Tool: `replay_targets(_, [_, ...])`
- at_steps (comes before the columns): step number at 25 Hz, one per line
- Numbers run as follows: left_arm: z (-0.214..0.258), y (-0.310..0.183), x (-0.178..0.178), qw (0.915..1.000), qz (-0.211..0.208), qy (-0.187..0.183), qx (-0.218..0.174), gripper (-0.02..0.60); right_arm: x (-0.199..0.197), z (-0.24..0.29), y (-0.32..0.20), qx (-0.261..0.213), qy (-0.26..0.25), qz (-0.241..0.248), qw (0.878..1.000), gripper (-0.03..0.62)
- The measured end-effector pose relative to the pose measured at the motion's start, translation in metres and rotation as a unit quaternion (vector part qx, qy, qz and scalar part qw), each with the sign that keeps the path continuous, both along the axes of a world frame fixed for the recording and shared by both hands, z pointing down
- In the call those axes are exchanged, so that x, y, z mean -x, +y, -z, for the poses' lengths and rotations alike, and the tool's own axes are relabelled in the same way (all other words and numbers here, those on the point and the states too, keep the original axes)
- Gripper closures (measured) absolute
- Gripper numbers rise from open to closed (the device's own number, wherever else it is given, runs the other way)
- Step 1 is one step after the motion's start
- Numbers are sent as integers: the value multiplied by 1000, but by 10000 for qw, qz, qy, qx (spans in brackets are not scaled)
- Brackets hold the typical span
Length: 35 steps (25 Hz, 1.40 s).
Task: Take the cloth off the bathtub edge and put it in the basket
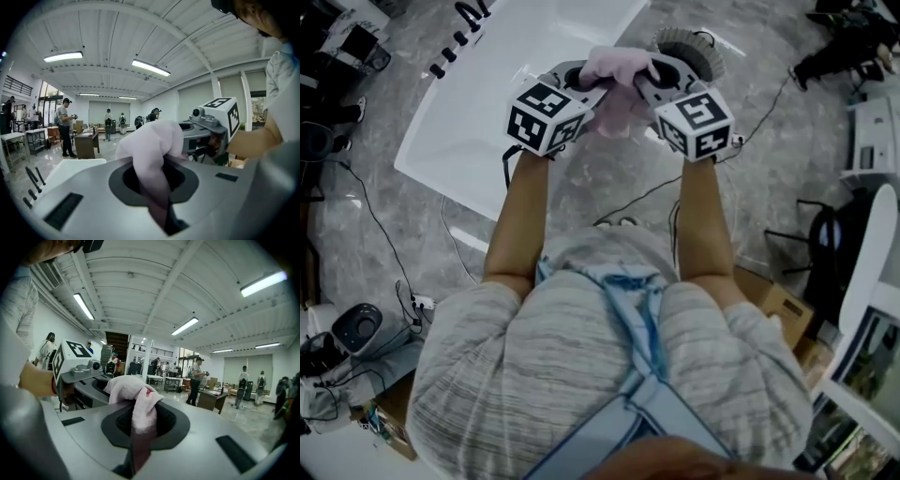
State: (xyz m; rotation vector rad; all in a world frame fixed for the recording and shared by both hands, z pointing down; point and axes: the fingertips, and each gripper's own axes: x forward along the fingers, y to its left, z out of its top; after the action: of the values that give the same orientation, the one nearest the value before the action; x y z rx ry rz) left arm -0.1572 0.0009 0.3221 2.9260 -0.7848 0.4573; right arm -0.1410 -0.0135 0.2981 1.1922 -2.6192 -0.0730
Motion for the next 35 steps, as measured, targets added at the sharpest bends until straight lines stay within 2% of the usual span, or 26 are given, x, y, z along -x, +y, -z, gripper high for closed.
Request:
replay_targets(7, [2,12,-58,9979,-638,45,15,543,-60,3,14,-53,-8,-641,9979,568])
replay_targets(16, [4,22,-108,9930,-1177,99,-2,543,-111,5,26,-102,-7,-1196,9928,568])
replay_targets(27, [-1,21,-150,9867,-1618,121,60,543,-155,-1,27,-33,-9,-1662,9861,568])
replay_targets(35, [-10,-2,-190,9861,-1652,91,154,543,-195,-11,4,24,-67,-1717,9851,568])
